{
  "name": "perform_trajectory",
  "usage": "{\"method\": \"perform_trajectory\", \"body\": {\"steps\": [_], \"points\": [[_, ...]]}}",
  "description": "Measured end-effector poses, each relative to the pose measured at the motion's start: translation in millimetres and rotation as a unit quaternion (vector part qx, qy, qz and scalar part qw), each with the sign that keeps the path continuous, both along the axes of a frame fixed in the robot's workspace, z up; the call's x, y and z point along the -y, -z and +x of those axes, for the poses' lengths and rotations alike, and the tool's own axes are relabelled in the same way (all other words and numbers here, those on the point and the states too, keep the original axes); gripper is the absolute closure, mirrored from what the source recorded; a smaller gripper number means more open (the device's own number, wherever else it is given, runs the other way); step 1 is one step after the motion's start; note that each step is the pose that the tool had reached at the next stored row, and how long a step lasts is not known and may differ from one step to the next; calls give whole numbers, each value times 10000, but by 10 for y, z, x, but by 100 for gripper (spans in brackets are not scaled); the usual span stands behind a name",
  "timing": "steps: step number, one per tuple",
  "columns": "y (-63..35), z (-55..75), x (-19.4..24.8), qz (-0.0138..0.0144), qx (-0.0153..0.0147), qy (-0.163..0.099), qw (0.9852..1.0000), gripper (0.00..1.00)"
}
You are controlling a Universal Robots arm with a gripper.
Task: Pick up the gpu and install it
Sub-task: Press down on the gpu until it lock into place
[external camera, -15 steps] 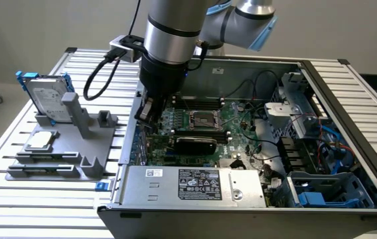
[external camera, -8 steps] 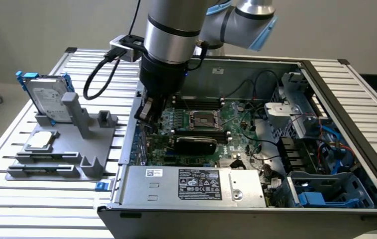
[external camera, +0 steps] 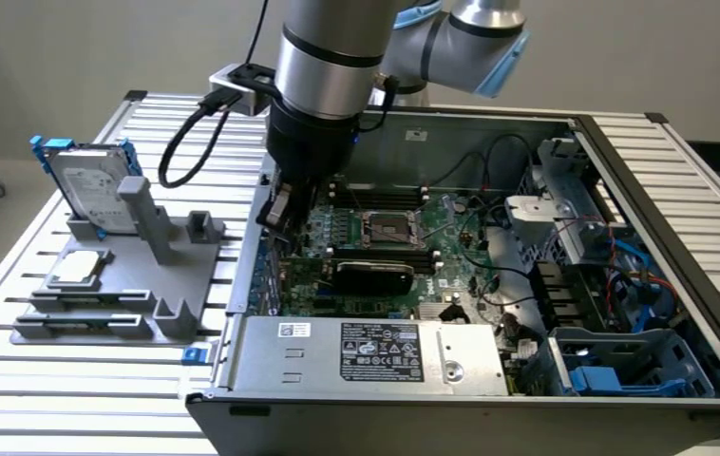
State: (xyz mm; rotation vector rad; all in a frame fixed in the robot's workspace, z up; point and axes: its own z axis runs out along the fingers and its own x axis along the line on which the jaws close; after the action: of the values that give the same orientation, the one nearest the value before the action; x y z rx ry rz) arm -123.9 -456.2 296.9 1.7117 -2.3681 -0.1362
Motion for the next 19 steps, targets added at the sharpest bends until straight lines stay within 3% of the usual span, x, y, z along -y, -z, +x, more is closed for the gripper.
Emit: {"method": "perform_trajectory", "body": {"steps": [19], "points": [[2, -3, -20, 0, -3, -9, 10000, 89]]}}
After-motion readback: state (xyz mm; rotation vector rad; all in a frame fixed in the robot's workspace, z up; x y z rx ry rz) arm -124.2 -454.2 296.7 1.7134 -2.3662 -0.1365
